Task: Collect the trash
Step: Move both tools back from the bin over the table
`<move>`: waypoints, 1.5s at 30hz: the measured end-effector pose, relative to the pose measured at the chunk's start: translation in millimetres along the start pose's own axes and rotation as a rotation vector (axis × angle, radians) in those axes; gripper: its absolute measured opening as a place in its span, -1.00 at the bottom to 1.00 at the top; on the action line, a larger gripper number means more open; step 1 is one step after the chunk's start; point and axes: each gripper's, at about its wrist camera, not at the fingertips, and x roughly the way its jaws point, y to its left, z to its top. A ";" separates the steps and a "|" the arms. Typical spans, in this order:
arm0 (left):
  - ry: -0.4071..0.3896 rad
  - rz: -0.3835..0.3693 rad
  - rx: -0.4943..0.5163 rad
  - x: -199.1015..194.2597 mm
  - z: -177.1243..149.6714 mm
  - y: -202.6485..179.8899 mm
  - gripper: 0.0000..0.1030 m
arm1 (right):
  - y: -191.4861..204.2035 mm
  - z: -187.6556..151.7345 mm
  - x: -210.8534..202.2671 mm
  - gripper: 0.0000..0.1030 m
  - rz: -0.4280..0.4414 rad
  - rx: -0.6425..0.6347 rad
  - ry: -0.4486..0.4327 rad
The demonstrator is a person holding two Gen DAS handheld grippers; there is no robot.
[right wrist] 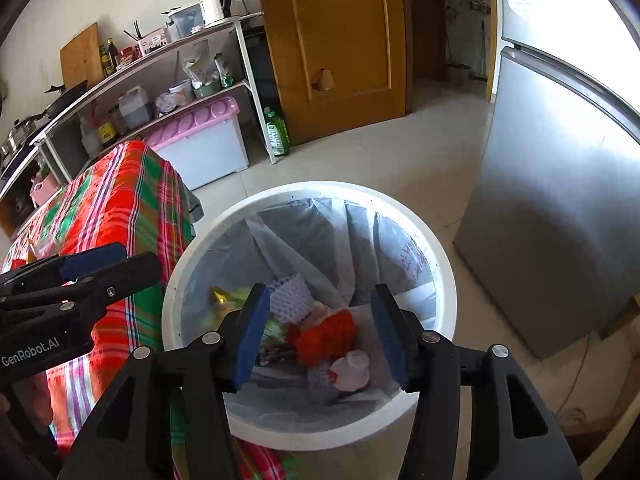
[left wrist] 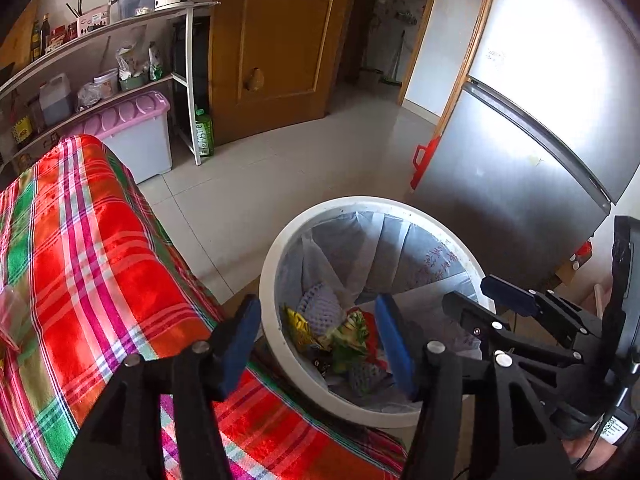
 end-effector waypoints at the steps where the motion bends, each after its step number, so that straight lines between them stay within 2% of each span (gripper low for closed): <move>1: -0.001 0.002 0.000 -0.5 -0.1 0.4 0.20 | 0.5 0.0 -0.1 0.05 -0.002 0.001 0.000; 12: -0.052 0.026 -0.012 -25.8 -1.7 9.4 0.27 | 9.3 -1.0 -14.0 0.05 0.007 0.007 -0.025; 24: -0.112 0.067 -0.046 -67.3 -13.6 38.1 0.30 | 40.6 3.3 -33.1 0.05 0.047 -0.029 -0.066; 33: -0.157 0.104 -0.116 -100.6 -27.3 76.5 0.33 | 75.6 6.1 -42.7 0.05 0.101 -0.070 -0.096; 45: -0.206 0.214 -0.202 -137.9 -49.8 132.9 0.35 | 134.3 7.5 -40.9 0.05 0.188 -0.154 -0.101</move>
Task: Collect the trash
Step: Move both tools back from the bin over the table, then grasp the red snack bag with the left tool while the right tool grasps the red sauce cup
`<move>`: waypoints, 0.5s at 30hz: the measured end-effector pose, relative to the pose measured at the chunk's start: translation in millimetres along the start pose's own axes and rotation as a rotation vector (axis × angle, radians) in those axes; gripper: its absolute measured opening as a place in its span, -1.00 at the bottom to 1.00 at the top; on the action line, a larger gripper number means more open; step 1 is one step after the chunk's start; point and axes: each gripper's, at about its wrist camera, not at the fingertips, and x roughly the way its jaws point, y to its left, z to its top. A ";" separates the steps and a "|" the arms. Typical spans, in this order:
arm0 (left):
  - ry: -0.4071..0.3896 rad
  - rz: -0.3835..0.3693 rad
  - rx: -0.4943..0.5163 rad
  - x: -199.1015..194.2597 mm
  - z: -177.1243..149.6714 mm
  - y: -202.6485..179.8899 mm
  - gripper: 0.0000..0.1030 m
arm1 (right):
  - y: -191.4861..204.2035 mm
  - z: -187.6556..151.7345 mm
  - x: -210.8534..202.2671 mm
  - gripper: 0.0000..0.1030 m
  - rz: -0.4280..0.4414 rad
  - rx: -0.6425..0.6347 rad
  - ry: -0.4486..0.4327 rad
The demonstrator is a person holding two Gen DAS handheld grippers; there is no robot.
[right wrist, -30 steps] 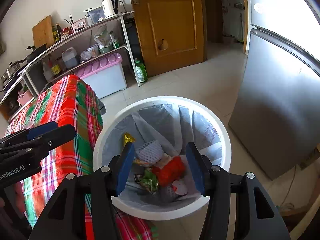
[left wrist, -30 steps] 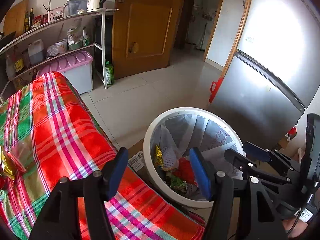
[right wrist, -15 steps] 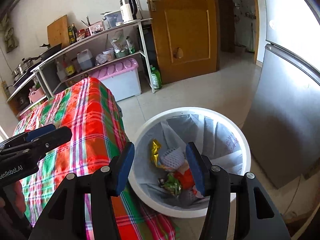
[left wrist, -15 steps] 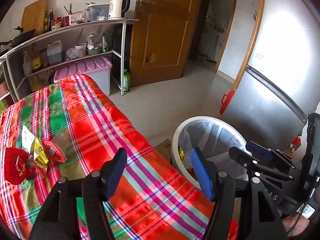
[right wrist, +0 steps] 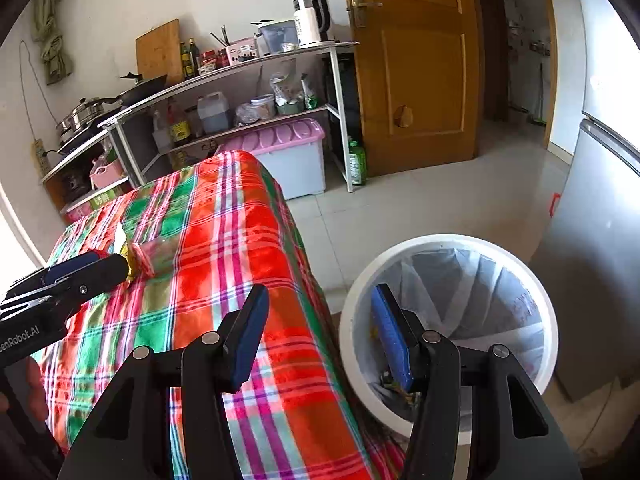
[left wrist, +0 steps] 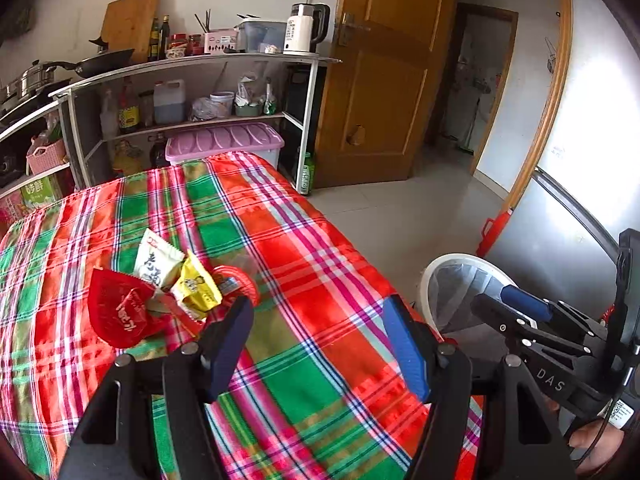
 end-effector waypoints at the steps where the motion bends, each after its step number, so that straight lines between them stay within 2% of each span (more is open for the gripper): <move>1: 0.000 0.008 -0.012 -1.4 -0.3 6.2 0.34 | 5.1 1.1 1.5 0.05 0.008 -0.009 0.001; 15: -0.031 0.140 -0.134 -28.5 -15.5 94.1 0.40 | 81.5 9.4 27.5 0.05 0.124 -0.126 0.029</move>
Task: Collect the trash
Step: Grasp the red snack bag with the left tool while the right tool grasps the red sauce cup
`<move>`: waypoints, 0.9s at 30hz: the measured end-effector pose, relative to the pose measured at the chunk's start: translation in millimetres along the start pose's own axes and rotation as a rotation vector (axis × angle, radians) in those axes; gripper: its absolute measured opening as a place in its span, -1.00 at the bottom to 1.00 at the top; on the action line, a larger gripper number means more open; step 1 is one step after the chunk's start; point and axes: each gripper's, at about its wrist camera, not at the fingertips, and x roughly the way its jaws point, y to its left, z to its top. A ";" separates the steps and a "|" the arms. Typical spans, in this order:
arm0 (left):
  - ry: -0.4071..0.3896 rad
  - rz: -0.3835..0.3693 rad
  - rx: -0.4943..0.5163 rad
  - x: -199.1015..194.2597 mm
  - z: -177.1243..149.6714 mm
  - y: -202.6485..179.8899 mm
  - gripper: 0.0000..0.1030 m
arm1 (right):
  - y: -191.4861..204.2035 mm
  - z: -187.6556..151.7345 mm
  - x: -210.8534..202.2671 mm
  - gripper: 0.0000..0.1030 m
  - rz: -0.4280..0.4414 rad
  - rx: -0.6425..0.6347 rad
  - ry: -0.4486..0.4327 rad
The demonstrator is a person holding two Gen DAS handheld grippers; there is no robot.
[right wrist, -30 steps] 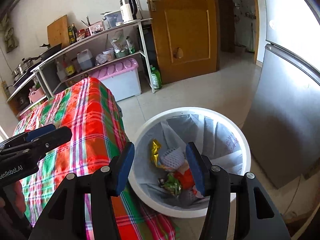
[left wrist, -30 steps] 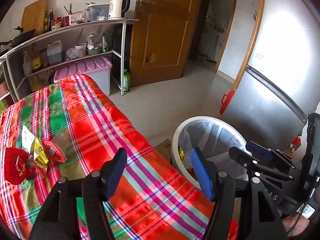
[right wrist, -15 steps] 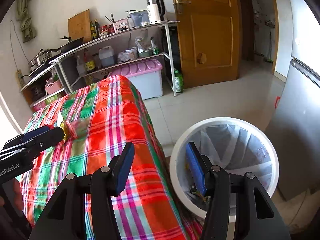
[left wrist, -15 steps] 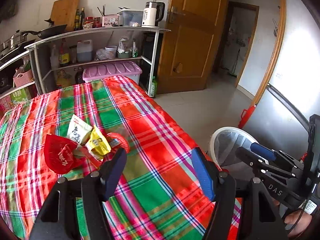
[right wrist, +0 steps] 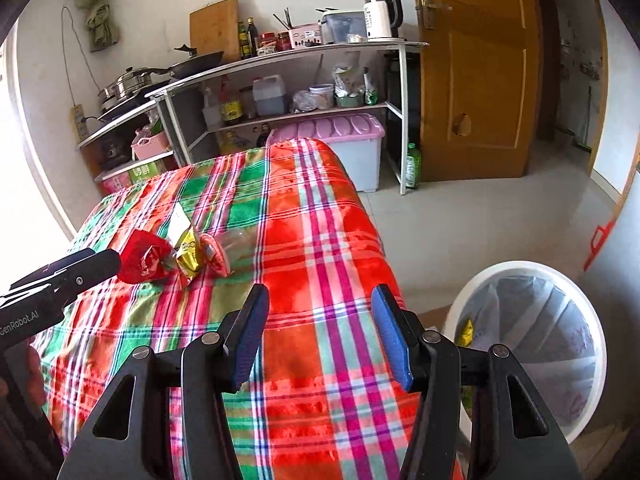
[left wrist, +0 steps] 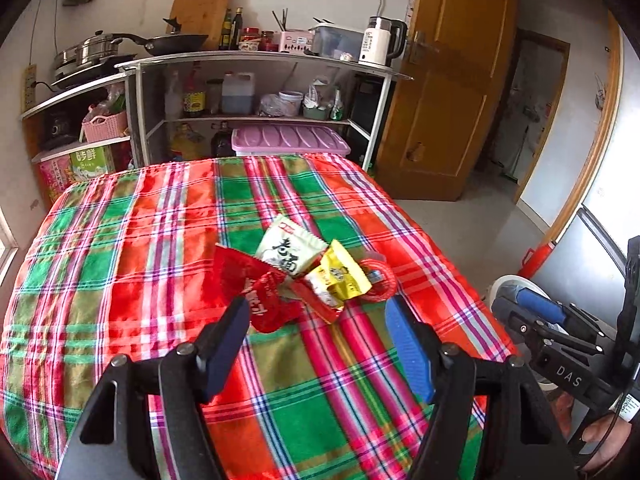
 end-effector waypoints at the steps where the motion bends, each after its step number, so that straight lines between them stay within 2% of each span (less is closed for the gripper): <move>1: 0.000 0.007 -0.011 0.1 -0.2 6.0 0.41 | 3.9 0.9 2.4 0.05 0.007 -0.008 0.002; 12: 0.000 0.069 -0.072 2.5 1.0 57.4 0.49 | 41.1 13.6 41.5 0.05 0.092 -0.067 0.063; 18: 0.022 0.052 -0.099 11.3 3.1 73.7 0.52 | 56.9 23.1 67.2 0.05 0.123 -0.093 0.107; 22: 0.033 0.068 -0.106 17.2 3.7 83.3 0.52 | 59.3 30.4 80.2 0.05 0.121 -0.064 0.115; 27: 0.062 0.039 -0.127 28.8 4.3 90.4 0.53 | 63.0 37.7 93.9 0.05 0.107 -0.062 0.131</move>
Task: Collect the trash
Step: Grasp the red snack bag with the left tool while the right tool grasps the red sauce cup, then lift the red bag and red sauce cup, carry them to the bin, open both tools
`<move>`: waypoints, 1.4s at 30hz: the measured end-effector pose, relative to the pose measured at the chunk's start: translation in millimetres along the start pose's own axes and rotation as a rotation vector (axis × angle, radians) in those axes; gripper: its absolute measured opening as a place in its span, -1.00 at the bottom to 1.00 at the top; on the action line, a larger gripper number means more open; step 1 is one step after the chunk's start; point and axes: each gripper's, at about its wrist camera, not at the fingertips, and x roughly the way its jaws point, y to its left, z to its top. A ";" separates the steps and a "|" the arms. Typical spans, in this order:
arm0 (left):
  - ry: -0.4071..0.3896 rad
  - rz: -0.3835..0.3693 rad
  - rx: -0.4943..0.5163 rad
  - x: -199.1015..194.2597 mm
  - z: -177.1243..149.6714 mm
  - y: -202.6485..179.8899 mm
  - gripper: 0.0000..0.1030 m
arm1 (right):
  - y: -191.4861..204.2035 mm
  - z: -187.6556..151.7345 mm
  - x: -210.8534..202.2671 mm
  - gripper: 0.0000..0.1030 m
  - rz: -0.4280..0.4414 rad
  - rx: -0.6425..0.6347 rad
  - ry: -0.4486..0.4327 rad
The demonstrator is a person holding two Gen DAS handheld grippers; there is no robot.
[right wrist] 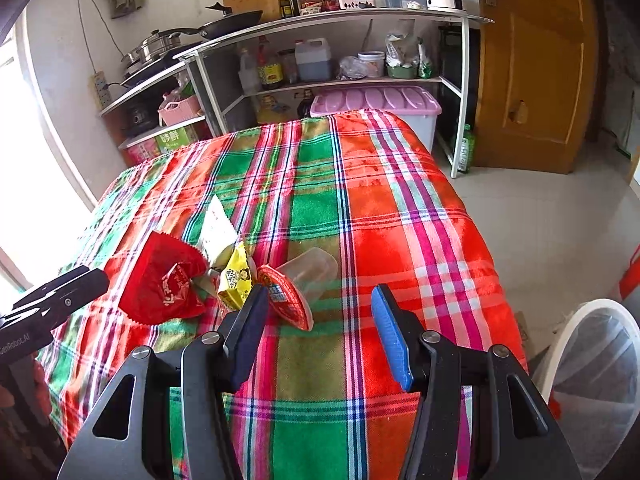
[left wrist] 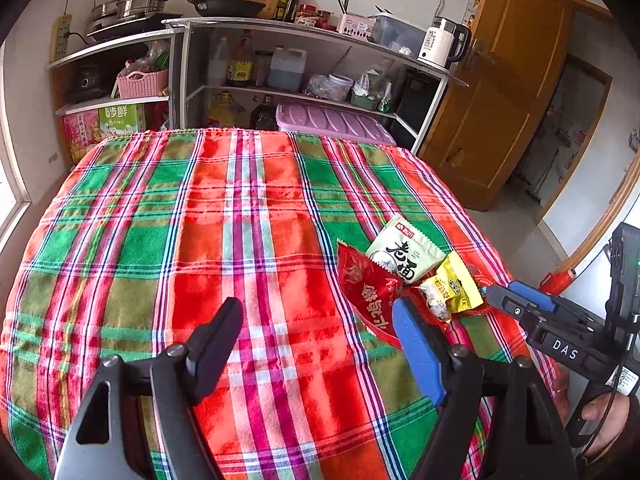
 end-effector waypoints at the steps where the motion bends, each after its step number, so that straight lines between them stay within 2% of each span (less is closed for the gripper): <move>1: 0.002 0.004 -0.001 2.0 0.8 0.5 0.53 | 0.2 1.4 2.7 0.05 -0.002 -0.003 0.002; 6: 0.026 -0.032 -0.016 12.8 6.6 1.1 0.53 | -3.3 5.4 15.5 0.05 0.003 0.000 0.029; 11: 0.042 -0.030 0.013 21.3 8.3 -6.9 0.53 | -4.3 4.3 24.4 0.05 0.003 -0.007 0.040; 21: 0.068 -0.041 0.003 35.7 8.6 -10.9 0.53 | -0.6 8.8 27.8 0.05 0.057 -0.024 0.010; 22: 0.070 -0.045 0.003 36.5 8.4 -10.3 0.53 | 0.7 9.0 27.8 0.03 0.044 -0.033 0.007; 24: 0.069 -0.049 -0.003 36.6 7.8 -9.6 0.53 | 3.8 8.4 27.9 -0.38 0.036 -0.038 0.004; 28: 0.070 -0.062 -0.002 37.4 7.4 -9.5 0.48 | 3.9 7.0 27.6 -0.43 0.041 -0.033 0.000; 31: 0.073 -0.067 0.004 38.2 6.9 -11.4 0.31 | 4.2 6.6 27.1 -0.53 0.043 -0.030 0.000; 36: 0.073 -0.062 0.017 38.9 6.6 -14.1 -0.16 | 7.3 4.9 24.7 -0.80 0.039 -0.039 -0.005; 42: 0.082 -0.067 0.040 42.0 6.4 -18.5 -0.59 | 5.8 3.6 22.4 -0.86 0.039 -0.030 -0.015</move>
